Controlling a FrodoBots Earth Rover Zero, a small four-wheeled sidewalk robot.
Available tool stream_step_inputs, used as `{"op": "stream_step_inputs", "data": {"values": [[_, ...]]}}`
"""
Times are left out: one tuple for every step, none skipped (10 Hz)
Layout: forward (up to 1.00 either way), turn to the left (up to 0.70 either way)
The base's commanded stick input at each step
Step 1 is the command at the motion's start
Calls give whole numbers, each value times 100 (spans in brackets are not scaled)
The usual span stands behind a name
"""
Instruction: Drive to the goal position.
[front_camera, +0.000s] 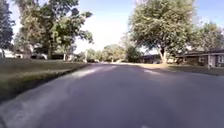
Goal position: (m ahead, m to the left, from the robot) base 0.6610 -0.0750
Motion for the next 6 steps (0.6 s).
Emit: {"op": "stream_step_inputs", "data": {"values": [[100,13],[100,18],[100,24],[100,29],[100,35],[100,39]]}}
